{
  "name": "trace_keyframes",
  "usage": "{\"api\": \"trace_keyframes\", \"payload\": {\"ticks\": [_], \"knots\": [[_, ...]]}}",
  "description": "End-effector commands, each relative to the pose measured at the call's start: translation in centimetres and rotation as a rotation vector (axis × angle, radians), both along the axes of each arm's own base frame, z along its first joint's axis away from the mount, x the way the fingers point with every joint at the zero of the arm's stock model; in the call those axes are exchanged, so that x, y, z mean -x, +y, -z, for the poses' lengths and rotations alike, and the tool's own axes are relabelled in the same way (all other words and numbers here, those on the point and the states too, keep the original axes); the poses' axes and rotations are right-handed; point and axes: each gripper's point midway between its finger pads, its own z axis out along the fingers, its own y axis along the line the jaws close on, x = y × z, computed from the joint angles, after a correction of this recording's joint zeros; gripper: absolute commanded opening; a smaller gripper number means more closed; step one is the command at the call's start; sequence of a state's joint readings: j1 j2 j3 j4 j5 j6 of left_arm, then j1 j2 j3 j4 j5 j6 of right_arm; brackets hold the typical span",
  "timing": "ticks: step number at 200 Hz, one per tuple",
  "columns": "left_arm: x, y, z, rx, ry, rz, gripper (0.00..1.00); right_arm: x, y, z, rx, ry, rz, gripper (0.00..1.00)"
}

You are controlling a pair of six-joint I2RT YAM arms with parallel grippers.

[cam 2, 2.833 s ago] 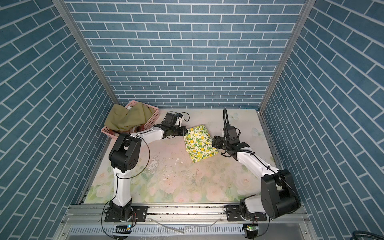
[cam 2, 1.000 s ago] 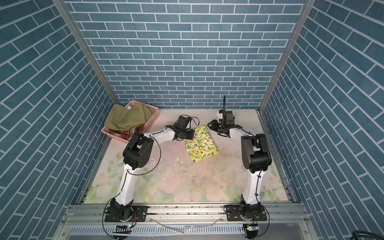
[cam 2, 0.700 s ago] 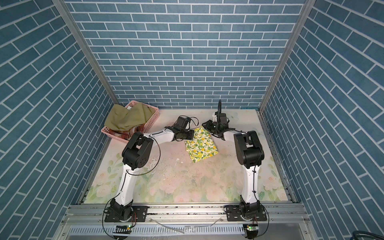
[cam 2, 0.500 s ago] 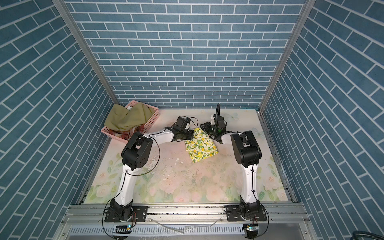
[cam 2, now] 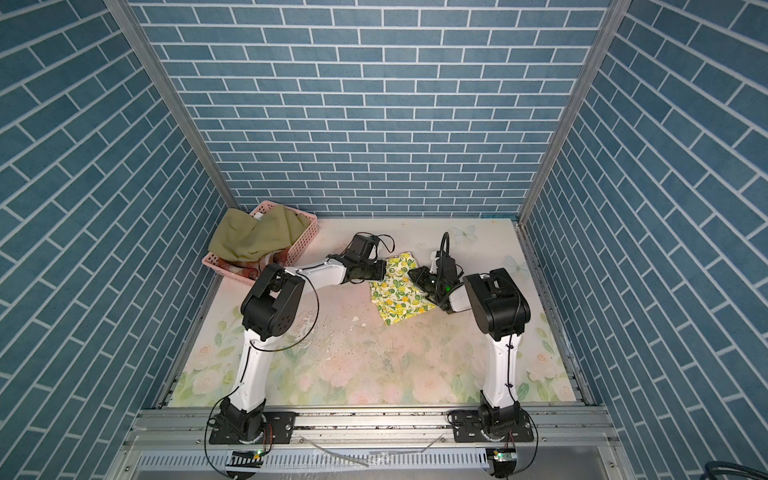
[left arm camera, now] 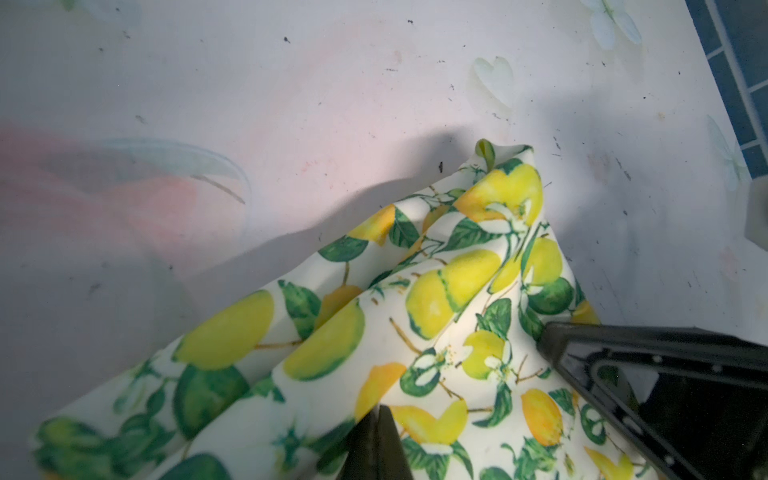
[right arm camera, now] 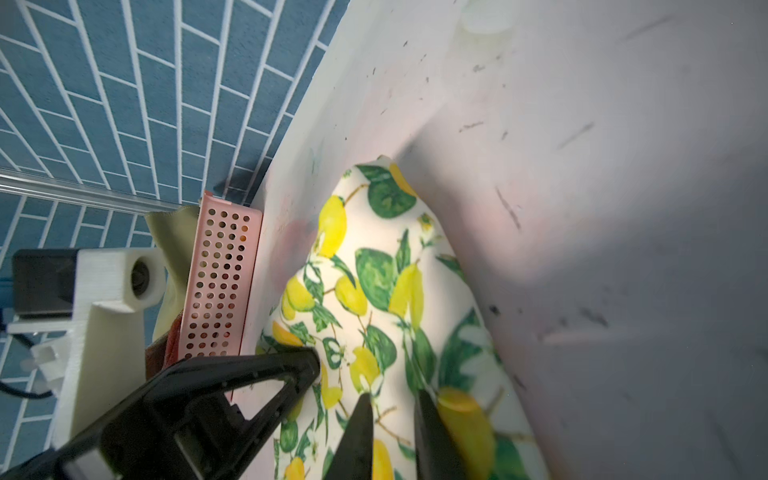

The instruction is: Fold and stack the skirts

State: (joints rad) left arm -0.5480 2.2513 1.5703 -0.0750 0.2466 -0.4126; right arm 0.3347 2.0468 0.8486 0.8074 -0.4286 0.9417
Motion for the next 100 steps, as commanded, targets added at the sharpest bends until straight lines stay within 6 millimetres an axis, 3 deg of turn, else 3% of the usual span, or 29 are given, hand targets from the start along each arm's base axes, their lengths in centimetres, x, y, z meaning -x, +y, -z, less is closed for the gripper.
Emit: {"api": "trace_keyframes", "payload": {"ticks": [1, 53, 91, 100], "knots": [[1.2, 2.0, 2.3, -0.064, 0.076, -0.034, 0.0, 3.8, -1.9, 4.0, 0.087, 0.126, 0.02, 0.2], [1.2, 1.9, 2.1, -0.06, 0.079, -0.034, 0.0, 8.9, -4.2, 3.8, 0.199, 0.157, -0.006, 0.21], [0.9, 1.3, 0.2, -0.022, 0.057, -0.022, 0.0, 9.5, -5.8, 0.1, 0.354, 0.12, -0.034, 0.28], [0.9, 1.0, -0.7, -0.004, 0.046, -0.017, 0.06, 8.9, -5.8, -1.3, 0.375, 0.101, -0.052, 0.31]]}}
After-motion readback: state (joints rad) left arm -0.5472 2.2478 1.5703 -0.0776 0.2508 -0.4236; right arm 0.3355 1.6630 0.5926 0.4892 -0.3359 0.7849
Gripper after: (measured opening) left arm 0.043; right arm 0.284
